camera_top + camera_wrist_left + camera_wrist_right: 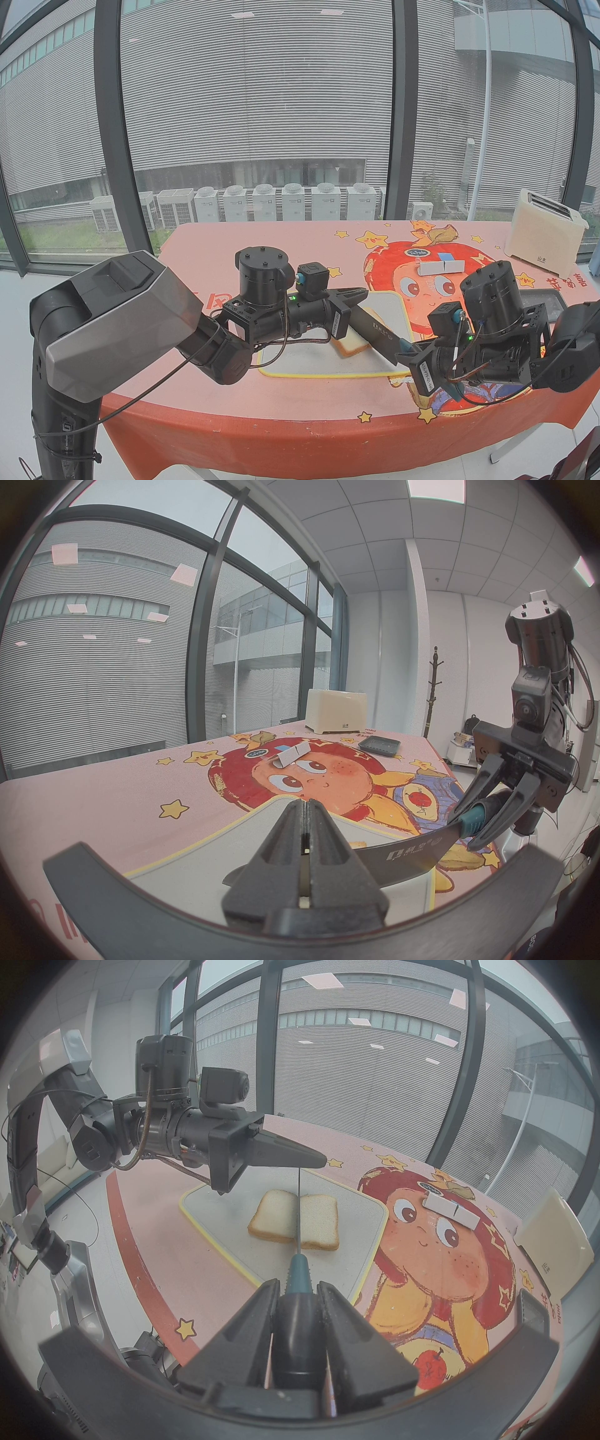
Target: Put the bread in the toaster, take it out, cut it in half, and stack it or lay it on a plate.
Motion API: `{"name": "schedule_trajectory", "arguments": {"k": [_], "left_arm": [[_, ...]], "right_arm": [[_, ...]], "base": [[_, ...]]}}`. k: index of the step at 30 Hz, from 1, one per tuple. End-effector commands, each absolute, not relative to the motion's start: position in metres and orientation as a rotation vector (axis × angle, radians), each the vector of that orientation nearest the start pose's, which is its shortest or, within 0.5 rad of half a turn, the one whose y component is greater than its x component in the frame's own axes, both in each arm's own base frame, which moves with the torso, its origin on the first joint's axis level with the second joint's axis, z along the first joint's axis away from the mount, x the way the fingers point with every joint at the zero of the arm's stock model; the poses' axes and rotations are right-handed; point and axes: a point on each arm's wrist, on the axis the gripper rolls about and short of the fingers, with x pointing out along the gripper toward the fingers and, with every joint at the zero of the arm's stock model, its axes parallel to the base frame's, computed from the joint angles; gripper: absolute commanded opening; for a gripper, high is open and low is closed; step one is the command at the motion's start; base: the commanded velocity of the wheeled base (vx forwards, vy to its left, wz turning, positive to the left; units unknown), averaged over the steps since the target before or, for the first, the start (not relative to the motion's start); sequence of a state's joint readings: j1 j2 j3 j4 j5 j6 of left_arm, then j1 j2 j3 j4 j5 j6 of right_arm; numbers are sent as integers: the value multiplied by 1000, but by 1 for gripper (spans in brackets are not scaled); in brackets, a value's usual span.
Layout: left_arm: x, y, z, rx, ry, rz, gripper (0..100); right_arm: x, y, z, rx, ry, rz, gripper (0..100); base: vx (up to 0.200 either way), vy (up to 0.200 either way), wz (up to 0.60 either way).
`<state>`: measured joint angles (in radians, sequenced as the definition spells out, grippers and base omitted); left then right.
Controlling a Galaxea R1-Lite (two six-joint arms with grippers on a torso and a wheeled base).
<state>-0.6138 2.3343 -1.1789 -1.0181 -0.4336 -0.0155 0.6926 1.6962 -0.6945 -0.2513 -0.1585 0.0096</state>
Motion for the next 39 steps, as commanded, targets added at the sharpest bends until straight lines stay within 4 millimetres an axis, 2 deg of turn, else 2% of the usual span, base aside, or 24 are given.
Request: {"name": "schedule_trajectory", "arguments": {"k": [1, 8, 15, 21, 26, 30, 35, 39], "left_arm": [[358, -266, 76, -3, 145, -1050, 0], [354, -270, 69, 2, 165, -1060, 0], [354, -268, 48, 9, 215, -1043, 0], [355, -268, 49, 6, 205, -1043, 0], [356, -270, 56, 3, 186, -1047, 0], [356, -271, 57, 3, 186, -1048, 0], [356, -271, 56, 3, 188, -1048, 0], [356, -269, 51, 4, 199, -1041, 0]], "right_arm": [[208, 168, 118, -310, 704, 504, 0], [208, 168, 118, -310, 704, 504, 0], [210, 170, 122, -305, 688, 507, 0], [212, 172, 126, -298, 673, 507, 0], [206, 167, 113, -323, 724, 505, 0], [202, 168, 110, -333, 734, 514, 0], [204, 169, 114, -325, 717, 516, 0], [209, 173, 126, -303, 674, 517, 0]], "base": [[0, 0, 0], [0, 0, 0], [0, 0, 0], [0, 0, 0], [0, 0, 0], [0, 0, 0], [0, 0, 0], [0, 0, 0]]}}
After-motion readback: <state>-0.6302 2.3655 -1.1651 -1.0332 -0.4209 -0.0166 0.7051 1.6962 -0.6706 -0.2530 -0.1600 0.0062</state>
